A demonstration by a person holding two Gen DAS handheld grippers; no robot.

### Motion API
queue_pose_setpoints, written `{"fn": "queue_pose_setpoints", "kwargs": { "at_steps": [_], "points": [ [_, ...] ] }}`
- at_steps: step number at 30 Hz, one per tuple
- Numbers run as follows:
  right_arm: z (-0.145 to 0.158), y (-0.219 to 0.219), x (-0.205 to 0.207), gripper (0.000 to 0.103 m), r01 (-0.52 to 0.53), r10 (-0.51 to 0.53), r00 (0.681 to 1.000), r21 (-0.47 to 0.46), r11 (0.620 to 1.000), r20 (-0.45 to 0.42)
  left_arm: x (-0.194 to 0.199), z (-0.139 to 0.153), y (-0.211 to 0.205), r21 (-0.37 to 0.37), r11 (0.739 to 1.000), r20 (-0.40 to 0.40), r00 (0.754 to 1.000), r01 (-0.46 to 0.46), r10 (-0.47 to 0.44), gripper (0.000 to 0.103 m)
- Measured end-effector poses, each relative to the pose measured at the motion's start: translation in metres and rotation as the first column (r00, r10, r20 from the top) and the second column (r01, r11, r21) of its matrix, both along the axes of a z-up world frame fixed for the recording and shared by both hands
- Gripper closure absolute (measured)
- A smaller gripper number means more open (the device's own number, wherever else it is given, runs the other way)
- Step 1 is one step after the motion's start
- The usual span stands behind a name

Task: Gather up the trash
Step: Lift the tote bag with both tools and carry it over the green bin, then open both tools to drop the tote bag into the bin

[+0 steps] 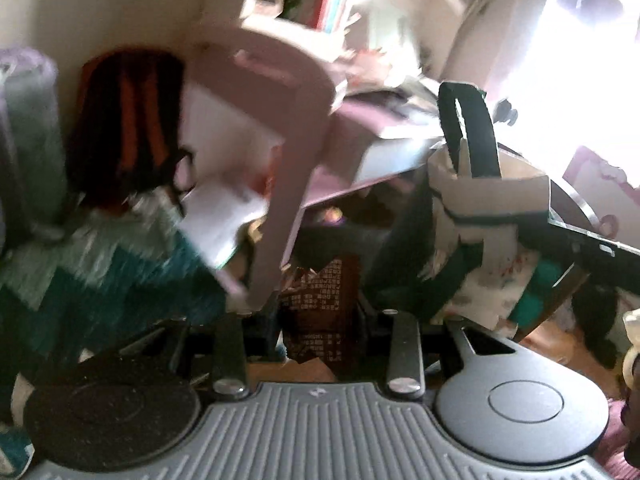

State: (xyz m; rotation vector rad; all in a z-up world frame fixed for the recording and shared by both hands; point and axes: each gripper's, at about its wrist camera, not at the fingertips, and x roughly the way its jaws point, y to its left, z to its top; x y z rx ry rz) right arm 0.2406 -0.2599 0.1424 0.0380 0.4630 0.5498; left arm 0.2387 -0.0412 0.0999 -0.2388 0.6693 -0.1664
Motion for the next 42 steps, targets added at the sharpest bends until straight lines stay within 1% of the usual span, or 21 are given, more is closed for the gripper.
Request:
{"fn": "queue_pose_setpoints", "kwargs": {
  "at_steps": [5,8,9,11,14,17,21,26,29,35,38,40,42],
  "points": [
    [0.053,-0.036,0.017,0.1,0.071,-0.073,0.994,0.025,0.997,0.081,0.02,0.046,-0.041,0.032,0.998,0.072,0.996,0.045,-0.048,0.068],
    [0.073,-0.057,0.027,0.1,0.107,-0.11,0.986,0.031,0.994,0.125,0.034,0.074,-0.07,0.035,0.996,0.106,0.99,0.085,-0.088,0.068],
    [0.077,-0.064,0.031,0.1,0.121,-0.125,0.983,0.034,0.992,0.135,0.038,0.079,-0.078,0.038,0.995,0.113,0.988,0.097,-0.1,0.068],
    [0.081,-0.077,0.038,0.1,0.149,-0.153,0.977,0.038,0.988,0.147,0.049,0.095,-0.1,0.054,0.99,0.131,0.982,0.129,-0.135,0.068],
    [0.078,-0.097,0.055,0.1,0.192,-0.197,0.971,0.049,0.98,0.137,0.067,0.108,-0.13,0.084,0.982,0.152,0.971,0.171,-0.183,0.068],
    [0.066,-0.116,0.071,0.1,0.226,-0.23,0.966,0.047,0.973,0.118,0.086,0.111,-0.162,0.115,0.97,0.154,0.961,0.214,-0.23,0.068],
    [0.047,-0.138,0.09,0.1,0.268,-0.271,0.96,0.053,0.962,0.075,0.112,0.097,-0.197,0.153,0.953,0.122,0.952,0.262,-0.281,0.068],
    [0.022,-0.161,0.116,0.1,0.31,-0.312,0.95,0.061,0.949,0.012,0.145,0.062,-0.232,0.19,0.936,0.048,0.949,0.296,-0.31,0.068],
    [0.006,-0.171,0.131,0.1,0.331,-0.329,0.944,0.06,0.942,-0.033,0.159,0.042,-0.245,0.209,0.928,0.004,0.948,0.309,-0.317,0.068],
    [-0.026,-0.184,0.145,0.099,0.346,-0.34,0.935,0.044,0.937,-0.105,0.17,0.013,-0.258,0.245,0.914,-0.058,0.945,0.325,-0.321,0.068],
    [-0.037,-0.188,0.148,0.097,0.344,-0.338,0.932,0.028,0.938,-0.131,0.175,0.004,-0.259,0.248,0.911,-0.075,0.944,0.331,-0.323,0.068],
    [-0.041,-0.188,0.147,0.092,0.345,-0.339,0.93,0.021,0.938,-0.139,0.179,0.002,-0.26,0.249,0.91,-0.083,0.943,0.332,-0.321,0.066],
    [-0.044,-0.188,0.145,0.089,0.344,-0.338,0.93,0.019,0.939,-0.148,0.18,0.0,-0.263,0.263,0.904,-0.077,0.941,0.337,-0.328,0.066]
  ]
}}
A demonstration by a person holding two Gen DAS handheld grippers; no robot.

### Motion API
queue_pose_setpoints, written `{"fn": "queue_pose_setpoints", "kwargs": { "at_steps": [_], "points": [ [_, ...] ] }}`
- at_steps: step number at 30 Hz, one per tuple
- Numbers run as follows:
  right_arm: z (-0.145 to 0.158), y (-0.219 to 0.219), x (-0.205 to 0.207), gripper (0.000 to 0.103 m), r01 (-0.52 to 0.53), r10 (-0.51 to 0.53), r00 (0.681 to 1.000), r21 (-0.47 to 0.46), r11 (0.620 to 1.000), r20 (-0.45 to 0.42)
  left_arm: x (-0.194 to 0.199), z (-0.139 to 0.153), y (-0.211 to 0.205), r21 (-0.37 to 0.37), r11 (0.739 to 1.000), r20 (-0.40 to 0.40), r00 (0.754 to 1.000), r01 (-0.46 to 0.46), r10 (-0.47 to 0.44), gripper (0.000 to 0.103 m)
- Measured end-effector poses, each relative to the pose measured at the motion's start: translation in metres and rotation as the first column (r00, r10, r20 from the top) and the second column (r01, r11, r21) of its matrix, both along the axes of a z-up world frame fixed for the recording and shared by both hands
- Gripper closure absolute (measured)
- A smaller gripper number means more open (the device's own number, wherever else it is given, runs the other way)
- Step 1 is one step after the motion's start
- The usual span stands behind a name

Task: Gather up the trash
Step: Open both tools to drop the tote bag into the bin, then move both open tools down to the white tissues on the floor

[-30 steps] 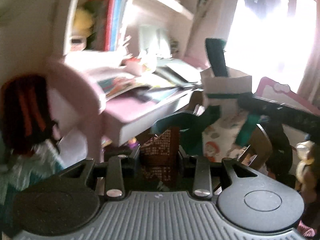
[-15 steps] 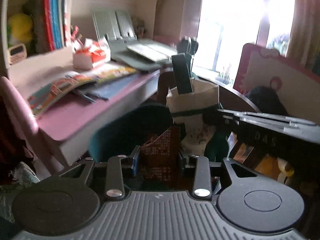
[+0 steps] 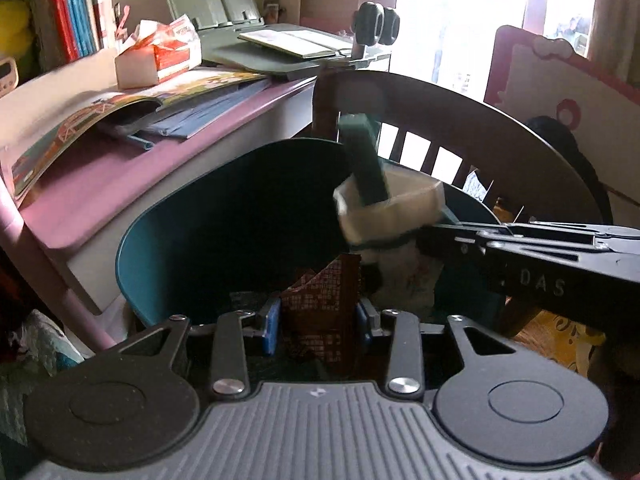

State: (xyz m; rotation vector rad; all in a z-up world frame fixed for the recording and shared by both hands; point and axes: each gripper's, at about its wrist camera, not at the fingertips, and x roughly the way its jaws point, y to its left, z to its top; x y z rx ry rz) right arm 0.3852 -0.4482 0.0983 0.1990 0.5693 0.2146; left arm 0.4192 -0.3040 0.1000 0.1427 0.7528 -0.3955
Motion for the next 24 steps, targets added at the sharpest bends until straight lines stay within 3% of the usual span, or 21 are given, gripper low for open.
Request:
{"fn": "queue_pose_setpoints", "kwargs": {
  "at_steps": [5,6,9,16,24],
  "points": [
    [0.003,-0.001,-0.007,0.078,0.012,-0.012,1.0,0.002,1.0,0.001,-0.003,0.0,-0.002,0.009,1.0,0.003,1.0,-0.001,0.001,0.065],
    [0.004,-0.001,-0.01,0.071,0.013,-0.013,1.0,0.001,1.0,0.006,-0.004,0.001,-0.003,0.012,1.0,0.006,1.0,-0.007,0.007,0.059],
    [0.01,0.0,-0.019,0.068,0.017,-0.017,1.0,-0.01,1.0,0.014,-0.009,0.006,-0.001,0.009,1.0,0.028,0.999,-0.024,0.024,0.033],
    [0.028,0.002,-0.049,0.066,0.008,-0.008,0.999,-0.005,1.0,0.042,-0.034,0.023,0.005,-0.012,0.999,0.047,0.998,-0.034,0.035,0.032],
    [0.054,0.008,-0.095,0.056,-0.047,0.047,0.995,0.0,0.999,0.092,-0.077,0.049,0.023,-0.041,0.996,0.065,0.995,-0.079,0.081,0.032]
  ]
}}
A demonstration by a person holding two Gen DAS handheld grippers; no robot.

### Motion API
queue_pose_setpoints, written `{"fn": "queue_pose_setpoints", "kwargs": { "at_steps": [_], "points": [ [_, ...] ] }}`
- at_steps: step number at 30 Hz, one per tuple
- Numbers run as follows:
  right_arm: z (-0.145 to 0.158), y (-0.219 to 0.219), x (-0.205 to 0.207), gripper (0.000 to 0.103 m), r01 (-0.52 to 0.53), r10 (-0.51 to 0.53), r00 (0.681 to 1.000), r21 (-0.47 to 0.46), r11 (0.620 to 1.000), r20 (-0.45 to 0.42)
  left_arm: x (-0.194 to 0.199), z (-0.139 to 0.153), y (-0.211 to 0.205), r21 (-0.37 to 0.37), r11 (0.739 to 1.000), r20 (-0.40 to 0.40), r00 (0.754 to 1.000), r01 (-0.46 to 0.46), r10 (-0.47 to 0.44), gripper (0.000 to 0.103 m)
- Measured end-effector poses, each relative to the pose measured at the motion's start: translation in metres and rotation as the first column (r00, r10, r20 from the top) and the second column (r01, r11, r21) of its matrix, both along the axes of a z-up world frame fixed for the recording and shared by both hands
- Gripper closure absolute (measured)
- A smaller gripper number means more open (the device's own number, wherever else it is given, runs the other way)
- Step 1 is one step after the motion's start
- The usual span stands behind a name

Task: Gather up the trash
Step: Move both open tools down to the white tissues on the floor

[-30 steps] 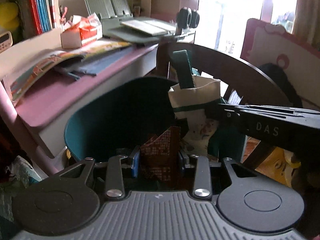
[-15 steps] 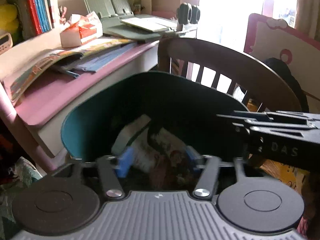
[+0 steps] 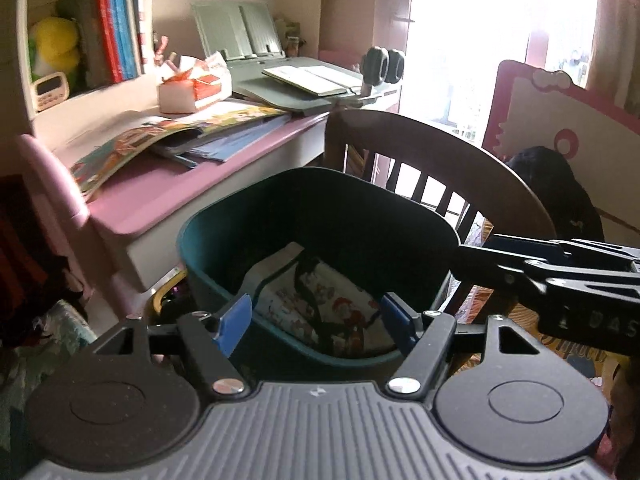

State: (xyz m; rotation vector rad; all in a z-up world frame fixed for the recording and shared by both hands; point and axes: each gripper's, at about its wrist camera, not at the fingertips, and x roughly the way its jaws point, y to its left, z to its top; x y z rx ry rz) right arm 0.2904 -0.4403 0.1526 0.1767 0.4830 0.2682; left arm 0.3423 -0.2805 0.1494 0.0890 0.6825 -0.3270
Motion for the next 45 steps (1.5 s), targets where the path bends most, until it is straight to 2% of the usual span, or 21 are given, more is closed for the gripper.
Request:
{"fn": "queue_pose_setpoints", "kwargs": {
  "at_steps": [12,17,19,22,27,34,39,45],
  "points": [
    [0.018,0.036,-0.072,0.051,-0.144,0.146,0.988,-0.04,0.989,0.04,-0.076,0.015,0.048,-0.034,0.994,-0.021,0.995,-0.102,0.102,0.032],
    [0.009,0.061,-0.094,0.049,-0.193,0.195,0.981,-0.071,0.979,0.017,-0.095,0.011,0.075,-0.058,0.992,-0.03,0.993,-0.115,0.113,0.032],
    [0.001,0.076,-0.099,0.049,-0.22,0.22,0.975,-0.1,0.97,-0.008,-0.098,0.005,0.087,-0.069,0.991,-0.04,0.993,-0.115,0.112,0.025],
    [-0.012,0.099,-0.102,0.049,-0.251,0.247,0.968,-0.13,0.959,-0.047,-0.1,-0.008,0.107,-0.09,0.989,-0.05,0.992,-0.116,0.112,0.023],
    [-0.047,0.149,-0.09,0.048,-0.307,0.29,0.946,-0.111,0.945,-0.142,-0.096,-0.046,0.155,-0.103,0.985,-0.099,0.987,-0.137,0.127,0.023],
    [-0.124,0.215,-0.054,0.048,-0.37,0.317,0.9,-0.137,0.919,-0.299,-0.086,-0.124,0.231,-0.078,0.976,-0.149,0.97,-0.205,0.191,0.009],
    [-0.195,0.248,-0.016,0.048,-0.402,0.314,0.832,-0.106,0.91,-0.458,-0.074,-0.195,0.277,-0.058,0.969,-0.222,0.949,-0.242,0.224,0.009],
    [-0.288,0.288,0.026,0.048,-0.432,0.257,0.735,-0.141,0.891,-0.628,-0.063,-0.298,0.324,-0.038,0.954,-0.346,0.9,-0.296,0.265,0.009]
  ]
}}
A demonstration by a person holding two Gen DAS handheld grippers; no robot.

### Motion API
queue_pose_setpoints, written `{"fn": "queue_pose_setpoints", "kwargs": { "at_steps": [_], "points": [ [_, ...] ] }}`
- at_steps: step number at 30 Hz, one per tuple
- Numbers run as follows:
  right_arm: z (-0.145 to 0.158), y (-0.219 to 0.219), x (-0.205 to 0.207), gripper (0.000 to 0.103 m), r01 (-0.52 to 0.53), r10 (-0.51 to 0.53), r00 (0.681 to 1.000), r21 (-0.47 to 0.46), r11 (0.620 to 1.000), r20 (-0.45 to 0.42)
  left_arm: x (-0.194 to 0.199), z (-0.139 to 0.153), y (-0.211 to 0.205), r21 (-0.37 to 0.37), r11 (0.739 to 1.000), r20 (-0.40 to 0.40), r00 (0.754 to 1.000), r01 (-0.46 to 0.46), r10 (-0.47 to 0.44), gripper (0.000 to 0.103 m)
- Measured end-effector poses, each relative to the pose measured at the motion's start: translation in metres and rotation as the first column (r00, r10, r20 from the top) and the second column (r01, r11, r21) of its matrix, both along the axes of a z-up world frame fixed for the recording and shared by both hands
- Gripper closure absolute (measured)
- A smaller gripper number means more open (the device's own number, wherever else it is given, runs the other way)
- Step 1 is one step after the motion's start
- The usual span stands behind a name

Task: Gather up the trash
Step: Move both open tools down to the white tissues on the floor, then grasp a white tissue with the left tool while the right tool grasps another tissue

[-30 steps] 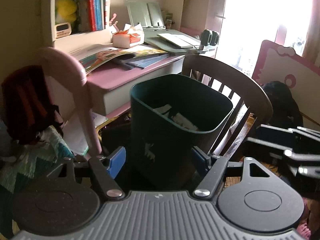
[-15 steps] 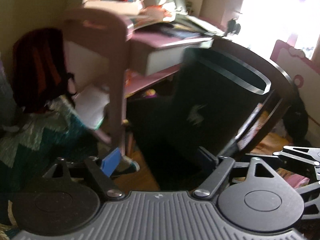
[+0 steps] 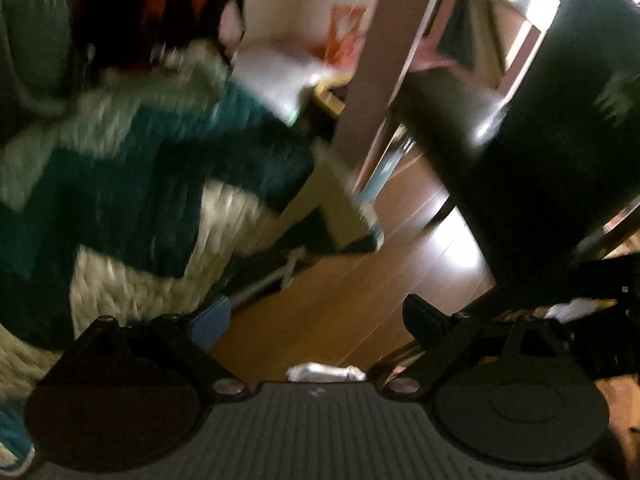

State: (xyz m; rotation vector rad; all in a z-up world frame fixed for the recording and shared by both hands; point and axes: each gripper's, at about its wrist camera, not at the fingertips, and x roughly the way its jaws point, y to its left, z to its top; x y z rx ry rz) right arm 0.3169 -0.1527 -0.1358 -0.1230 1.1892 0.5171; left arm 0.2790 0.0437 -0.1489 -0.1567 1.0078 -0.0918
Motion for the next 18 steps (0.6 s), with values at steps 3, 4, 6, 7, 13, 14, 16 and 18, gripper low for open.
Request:
{"fn": "queue_pose_setpoints", "kwargs": {
  "at_steps": [3,4,6,7,13,14,16,18],
  "points": [
    [-0.051,0.017,0.015,0.048,-0.003,-0.002,0.997,-0.063,0.998,-0.075,0.002,-0.052,0.013,0.011,1.0,-0.078,0.997,-0.019,0.02,0.009],
    [-0.065,0.022,0.017,0.048,-0.007,-0.001,0.995,-0.08,0.997,-0.096,0.002,-0.068,0.017,0.012,1.0,-0.103,0.994,-0.028,0.029,0.009],
    [-0.096,0.031,0.026,0.048,-0.028,0.011,0.991,-0.12,0.992,-0.136,0.003,-0.096,0.022,0.0,0.999,-0.148,0.988,-0.033,0.033,0.009],
    [-0.11,0.033,0.03,0.048,-0.033,0.011,0.987,-0.136,0.99,-0.16,0.003,-0.112,0.023,0.001,0.999,-0.173,0.984,-0.032,0.031,0.009],
    [-0.176,0.047,0.046,0.048,-0.068,0.015,0.964,-0.189,0.98,-0.264,-0.006,-0.182,0.031,0.015,0.999,-0.297,0.954,-0.034,0.037,0.009],
    [-0.184,0.048,0.048,0.048,-0.07,0.015,0.962,-0.191,0.979,-0.274,-0.006,-0.191,0.03,0.02,1.0,-0.313,0.949,-0.025,0.03,0.009],
    [-0.198,0.05,0.052,0.048,-0.078,0.018,0.958,-0.203,0.976,-0.285,-0.009,-0.208,0.026,0.033,0.999,-0.34,0.941,0.002,0.009,0.009],
    [-0.212,0.052,0.056,0.048,-0.088,0.02,0.954,-0.217,0.972,-0.298,-0.011,-0.222,0.02,0.034,0.999,-0.356,0.934,0.032,-0.018,0.009]
  ]
}}
